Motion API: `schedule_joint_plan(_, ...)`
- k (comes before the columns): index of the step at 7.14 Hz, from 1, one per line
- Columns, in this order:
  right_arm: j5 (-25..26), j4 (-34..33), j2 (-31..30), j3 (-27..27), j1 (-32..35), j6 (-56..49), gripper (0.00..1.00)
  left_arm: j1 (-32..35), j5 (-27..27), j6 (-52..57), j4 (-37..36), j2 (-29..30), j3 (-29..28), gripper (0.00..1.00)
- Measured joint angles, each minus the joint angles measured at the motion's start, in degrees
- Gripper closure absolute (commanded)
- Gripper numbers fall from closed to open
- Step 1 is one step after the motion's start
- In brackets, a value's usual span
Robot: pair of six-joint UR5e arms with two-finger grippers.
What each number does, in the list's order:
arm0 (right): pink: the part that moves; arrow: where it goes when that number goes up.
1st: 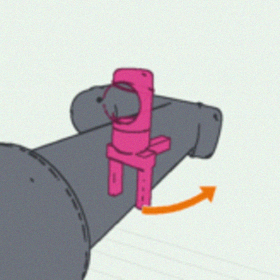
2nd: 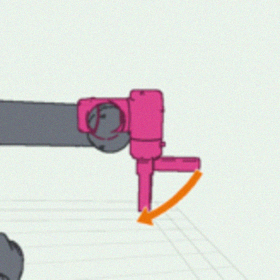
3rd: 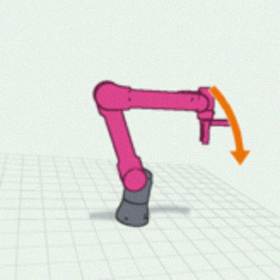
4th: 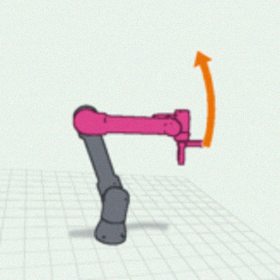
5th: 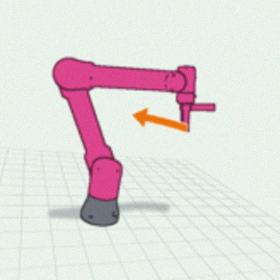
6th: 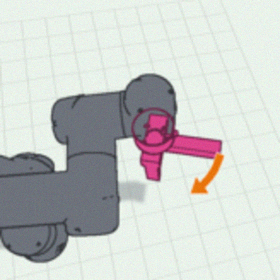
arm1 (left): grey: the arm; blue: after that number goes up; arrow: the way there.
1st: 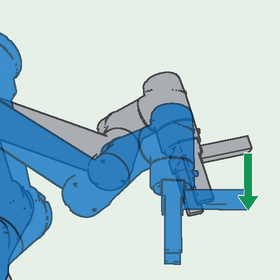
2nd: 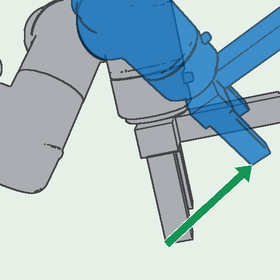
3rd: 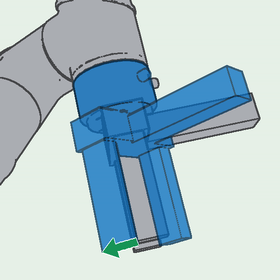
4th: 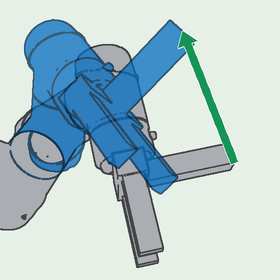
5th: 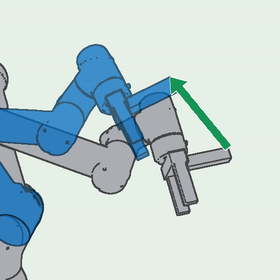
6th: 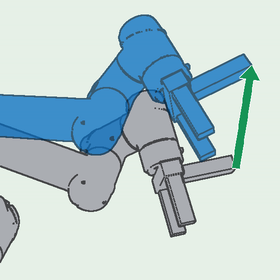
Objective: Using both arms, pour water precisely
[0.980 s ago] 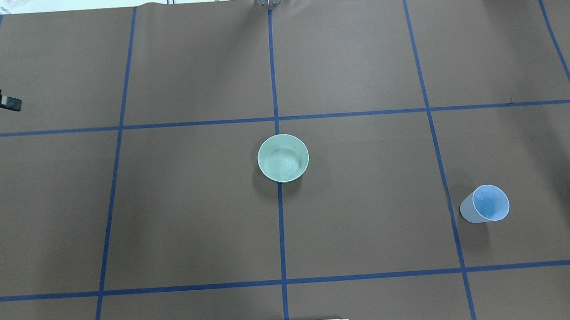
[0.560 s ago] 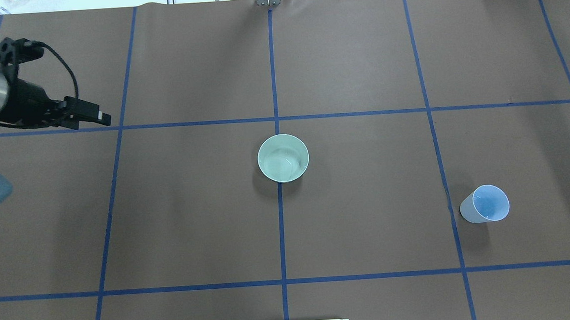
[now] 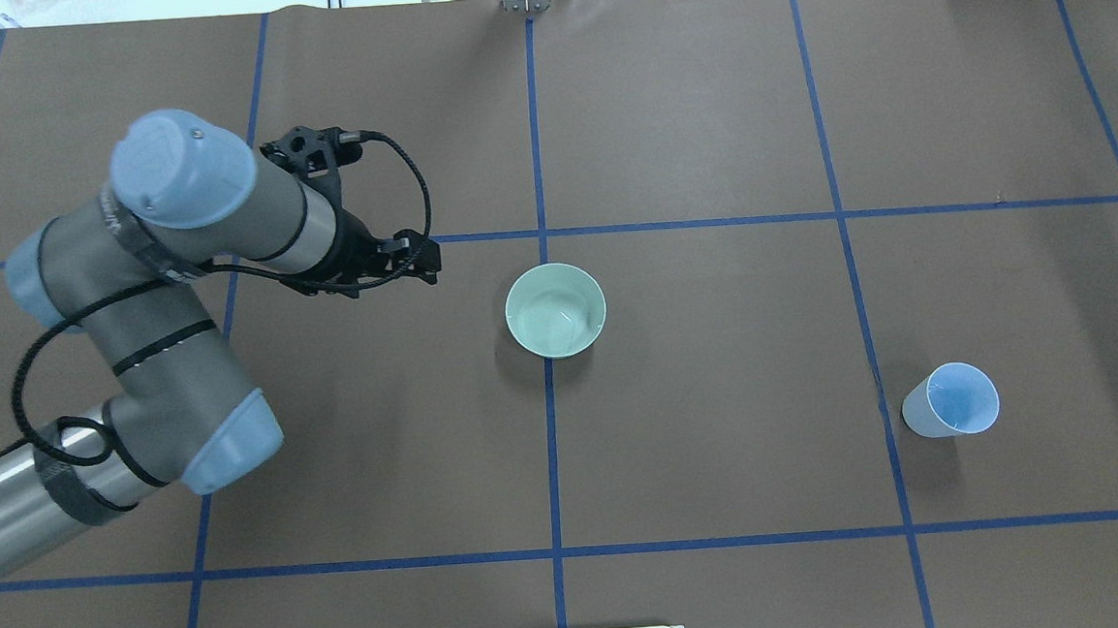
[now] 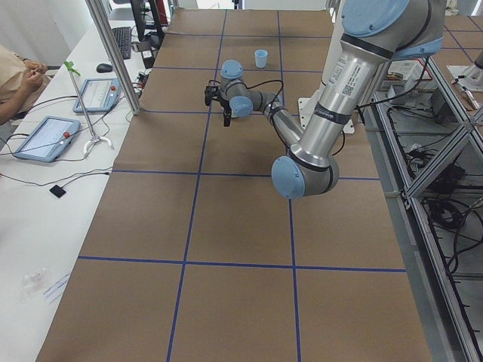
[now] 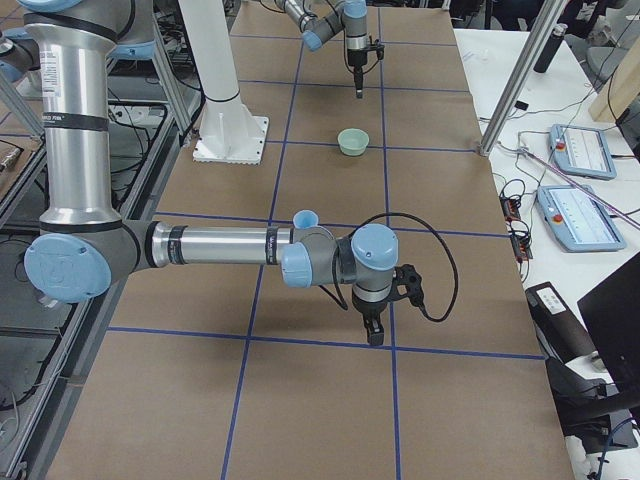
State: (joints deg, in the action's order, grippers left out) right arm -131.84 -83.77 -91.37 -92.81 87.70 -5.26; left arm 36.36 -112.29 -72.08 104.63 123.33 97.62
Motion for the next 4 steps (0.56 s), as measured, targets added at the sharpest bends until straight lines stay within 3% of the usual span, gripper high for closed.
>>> schedule_joint_plan(2,-0.2,0.0,0.0,0.0,0.1,0.1,0.00,-5.2,5.1,-5.6,-4.0,9.3,-7.4,0.03)
schedule_joint_plan(4,-0.3,0.1,0.1,-0.1,0.2,0.2,0.00,-6.7,7.1,-6.9,-4.2,12.6,-12.0,0.10)
